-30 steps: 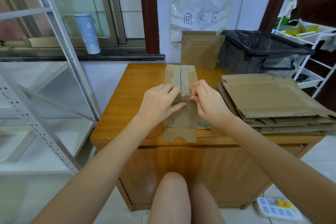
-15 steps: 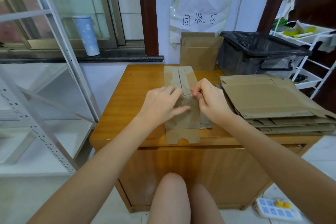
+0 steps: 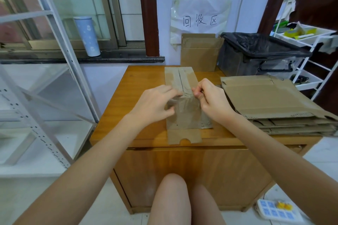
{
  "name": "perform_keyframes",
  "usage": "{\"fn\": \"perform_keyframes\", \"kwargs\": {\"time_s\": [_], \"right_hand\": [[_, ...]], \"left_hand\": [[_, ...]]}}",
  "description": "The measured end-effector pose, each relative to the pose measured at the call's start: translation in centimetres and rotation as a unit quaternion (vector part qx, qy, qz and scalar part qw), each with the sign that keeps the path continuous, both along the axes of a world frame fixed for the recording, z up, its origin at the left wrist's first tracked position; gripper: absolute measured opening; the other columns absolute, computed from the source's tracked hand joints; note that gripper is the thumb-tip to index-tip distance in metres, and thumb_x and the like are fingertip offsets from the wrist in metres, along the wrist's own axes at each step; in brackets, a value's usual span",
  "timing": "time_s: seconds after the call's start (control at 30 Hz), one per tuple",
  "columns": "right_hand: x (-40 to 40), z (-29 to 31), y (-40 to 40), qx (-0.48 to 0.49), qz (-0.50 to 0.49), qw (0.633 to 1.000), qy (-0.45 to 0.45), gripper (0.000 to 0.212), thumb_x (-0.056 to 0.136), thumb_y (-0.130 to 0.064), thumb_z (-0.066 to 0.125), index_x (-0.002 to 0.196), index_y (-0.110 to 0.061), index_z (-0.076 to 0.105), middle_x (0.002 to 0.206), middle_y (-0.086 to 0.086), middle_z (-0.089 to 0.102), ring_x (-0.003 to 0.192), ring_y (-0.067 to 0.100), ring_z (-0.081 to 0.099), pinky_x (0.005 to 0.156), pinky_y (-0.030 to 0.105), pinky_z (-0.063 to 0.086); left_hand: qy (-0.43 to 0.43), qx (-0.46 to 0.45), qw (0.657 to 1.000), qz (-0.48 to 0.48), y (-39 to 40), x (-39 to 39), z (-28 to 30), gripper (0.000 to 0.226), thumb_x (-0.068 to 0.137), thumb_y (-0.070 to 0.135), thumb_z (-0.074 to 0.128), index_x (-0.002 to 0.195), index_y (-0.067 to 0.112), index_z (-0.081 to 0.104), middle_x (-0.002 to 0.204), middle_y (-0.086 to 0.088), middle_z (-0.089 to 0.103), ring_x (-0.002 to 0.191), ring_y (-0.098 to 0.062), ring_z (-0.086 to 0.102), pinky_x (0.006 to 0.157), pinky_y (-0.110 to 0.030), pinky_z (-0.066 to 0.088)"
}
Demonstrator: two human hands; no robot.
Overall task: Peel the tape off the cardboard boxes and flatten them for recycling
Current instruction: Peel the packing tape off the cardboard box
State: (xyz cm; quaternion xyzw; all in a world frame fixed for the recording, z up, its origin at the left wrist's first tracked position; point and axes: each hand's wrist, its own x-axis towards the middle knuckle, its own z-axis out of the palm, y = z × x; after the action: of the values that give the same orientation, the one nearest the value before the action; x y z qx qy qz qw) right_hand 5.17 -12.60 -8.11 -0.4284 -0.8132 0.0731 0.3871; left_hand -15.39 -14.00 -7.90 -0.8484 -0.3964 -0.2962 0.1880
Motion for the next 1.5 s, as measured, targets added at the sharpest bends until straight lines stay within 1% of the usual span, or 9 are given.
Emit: {"fn": "perform_keyframes", "kwargs": {"time_s": [0.17,0.27,0.37,0.6,0.73,0.83,0.93,1.23,1.5], "right_hand": [[0.0,0.1,-0.1,-0.049,-0.013,0.998,0.036,0.009,0.097,-0.009,0.05,0.089,-0.014,0.05,0.094,0.003,0.063,0.098,0.022,0.063,0.08,0.039,0.053],[0.2,0.3,0.0,-0.051,-0.018,0.998,0.022,0.013,0.097,-0.009,0.051,0.089,-0.019,0.047,0.086,-0.007,0.058,0.086,0.009,0.059,0.072,0.031,0.049],[0.1,0.6,-0.1,-0.055,-0.008,0.998,0.015,0.013,0.097,-0.011,0.052,0.089,-0.019,0.047,0.088,-0.005,0.059,0.088,0.015,0.061,0.072,0.03,0.049],[0.9,0.4,0.0,-0.094,0.049,0.99,0.092,0.004,0.093,-0.018,0.057,0.092,-0.019,0.054,0.1,0.001,0.064,0.105,0.015,0.061,0.093,0.04,0.051],[1.7,-0.2,-0.4,-0.078,0.082,0.991,0.069,0.04,0.081,-0.034,0.068,0.108,-0.009,0.053,0.117,0.005,0.053,0.116,0.015,0.054,0.101,0.031,0.045],[1.3,-1.0,-0.5,-0.028,-0.002,0.999,0.043,0.049,0.076,-0.039,0.073,0.11,-0.008,0.054,0.117,0.004,0.049,0.108,0.015,0.052,0.094,0.032,0.049],[0.8,-1.2,-0.7,-0.082,-0.084,0.989,0.094,0.044,0.078,-0.037,0.075,0.111,-0.016,0.055,0.103,-0.008,0.056,0.096,0.008,0.056,0.087,0.03,0.053],[0.3,-0.7,-1.5,-0.028,-0.143,0.989,-0.013,0.053,0.074,-0.054,0.072,0.108,-0.017,0.057,0.095,-0.01,0.06,0.086,0.008,0.057,0.074,0.027,0.05],[1.0,-0.2,-1.5,-0.081,-0.093,0.992,-0.009,0.045,0.084,-0.032,0.071,0.121,-0.012,0.055,0.108,-0.001,0.063,0.095,0.01,0.058,0.088,0.03,0.052]], "left_hand": [[0.008,0.009,1.0,0.009,0.0,0.4,-0.1,0.031,0.07,0.024,0.082,0.097,0.014,0.071,0.089,-0.001,0.071,0.077,-0.018,0.067,0.057,-0.017,0.038],[-0.004,0.025,0.999,0.02,0.5,0.5,-0.3,0.018,0.079,0.032,0.073,0.085,0.016,0.069,0.08,0.001,0.068,0.07,-0.015,0.063,0.053,-0.017,0.035],[-0.014,0.028,0.999,0.02,1.0,0.7,-0.1,0.027,0.085,0.042,0.059,0.078,0.017,0.068,0.074,0.003,0.065,0.066,-0.013,0.06,0.049,-0.02,0.038],[-0.088,0.005,0.996,0.016,0.7,0.8,-0.1,0.043,0.091,0.051,0.046,0.078,0.019,0.072,0.076,0.007,0.068,0.069,-0.009,0.062,0.052,-0.026,0.048],[-0.088,-0.023,0.995,0.042,0.9,1.0,0.3,0.034,0.091,0.045,0.054,0.078,0.02,0.073,0.074,0.009,0.066,0.068,-0.009,0.06,0.052,-0.027,0.045],[-0.084,-0.046,0.993,0.063,1.0,1.1,0.7,0.028,0.09,0.041,0.06,0.073,0.021,0.07,0.071,0.01,0.063,0.067,-0.009,0.057,0.052,-0.027,0.043],[-0.086,-0.07,0.99,0.082,1.1,1.2,1.0,0.029,0.089,0.044,0.061,0.074,0.021,0.071,0.072,0.011,0.061,0.068,-0.008,0.054,0.055,-0.028,0.044],[-0.081,-0.094,0.987,0.103,1.2,1.5,1.3,0.03,0.089,0.046,0.059,0.076,0.022,0.072,0.073,0.011,0.061,0.07,-0.008,0.055,0.058,-0.029,0.046],[-0.072,-0.108,0.986,0.105,1.4,1.4,1.6,0.028,0.09,0.046,0.059,0.077,0.023,0.07,0.076,0.01,0.063,0.072,-0.008,0.053,0.059,-0.027,0.041]]}}
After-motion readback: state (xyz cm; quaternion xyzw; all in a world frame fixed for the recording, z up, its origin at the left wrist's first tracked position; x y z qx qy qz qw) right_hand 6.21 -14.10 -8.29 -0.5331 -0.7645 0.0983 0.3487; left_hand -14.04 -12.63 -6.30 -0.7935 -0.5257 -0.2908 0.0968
